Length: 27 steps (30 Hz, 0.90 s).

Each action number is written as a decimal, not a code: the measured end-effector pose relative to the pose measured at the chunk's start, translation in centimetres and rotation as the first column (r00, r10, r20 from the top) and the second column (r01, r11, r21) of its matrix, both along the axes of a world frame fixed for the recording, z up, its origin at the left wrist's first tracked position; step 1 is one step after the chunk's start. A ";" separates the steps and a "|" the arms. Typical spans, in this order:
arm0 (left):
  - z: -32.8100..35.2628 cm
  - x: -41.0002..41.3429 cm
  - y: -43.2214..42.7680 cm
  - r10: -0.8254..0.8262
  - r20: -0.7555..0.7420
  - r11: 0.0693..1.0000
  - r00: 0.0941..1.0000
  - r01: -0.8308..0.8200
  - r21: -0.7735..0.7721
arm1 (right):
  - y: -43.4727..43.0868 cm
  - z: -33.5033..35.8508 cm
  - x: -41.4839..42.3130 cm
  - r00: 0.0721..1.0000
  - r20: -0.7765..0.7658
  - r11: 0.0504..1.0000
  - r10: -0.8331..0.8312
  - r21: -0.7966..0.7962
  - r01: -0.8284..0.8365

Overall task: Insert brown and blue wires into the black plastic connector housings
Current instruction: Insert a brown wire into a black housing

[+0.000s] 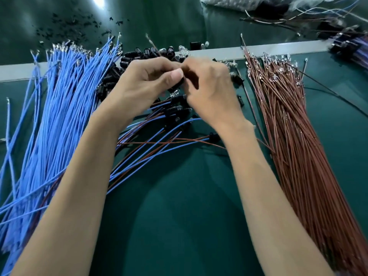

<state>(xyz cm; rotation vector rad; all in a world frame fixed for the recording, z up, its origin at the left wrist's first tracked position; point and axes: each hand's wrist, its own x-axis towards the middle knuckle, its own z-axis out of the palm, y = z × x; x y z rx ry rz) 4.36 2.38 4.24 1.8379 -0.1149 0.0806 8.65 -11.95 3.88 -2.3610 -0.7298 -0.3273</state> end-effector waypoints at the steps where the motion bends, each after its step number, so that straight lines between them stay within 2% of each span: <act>1: -0.1 0.1 -0.1 0.061 -0.006 0.998 0.998 -0.061 -0.012 | 0.3 -0.1 -0.1 1.000 -0.008 1.000 0.018 0.009 -0.018; 3: -0.6 0.3 0.1 0.180 -0.036 0.983 0.983 -0.181 -0.036 | 0.4 -0.2 -0.3 0.995 -0.091 0.999 0.045 0.023 -0.043; 6: -1.0 0.8 1.0 0.371 -0.113 0.913 0.922 -0.384 -0.138 | -0.6 -0.4 -0.1 0.948 -0.311 0.995 0.069 -0.041 -0.086; 10: -1.3 1.1 2.8 0.537 -0.196 0.789 0.821 -0.571 -0.226 | -2.4 0.0 0.2 0.923 -0.381 0.982 0.043 -0.154 -0.109; 13: -1.4 1.2 3.8 0.620 -0.192 0.744 0.761 -0.648 -0.164 | -4.0 0.9 0.4 0.872 -0.487 0.956 0.038 -0.236 -0.173; 16: -1.7 1.1 4.5 0.667 -0.180 0.727 0.723 -0.685 -0.057 | -5.4 1.6 0.2 0.754 -0.655 0.926 0.049 -0.254 -0.281; 19: -1.7 1.2 4.6 0.684 -0.158 0.721 0.712 -0.693 0.001 | -6.4 1.6 -0.1 0.664 -0.739 0.937 0.109 -0.146 -0.316; 22: -1.6 1.2 4.0 0.625 -0.131 0.780 0.770 -0.621 0.073 | -6.4 1.1 -0.3 0.608 -0.769 0.981 0.196 0.152 -0.123; 24: -1.4 1.1 3.5 0.552 -0.125 0.833 0.825 -0.537 0.132 | -5.9 0.5 -0.2 0.576 -0.780 0.929 0.245 0.359 0.092; 27: -1.0 0.9 2.6 0.424 -0.133 0.901 0.896 -0.401 0.168 | -4.8 -0.6 0.2 0.591 -0.769 0.765 0.245 0.528 0.370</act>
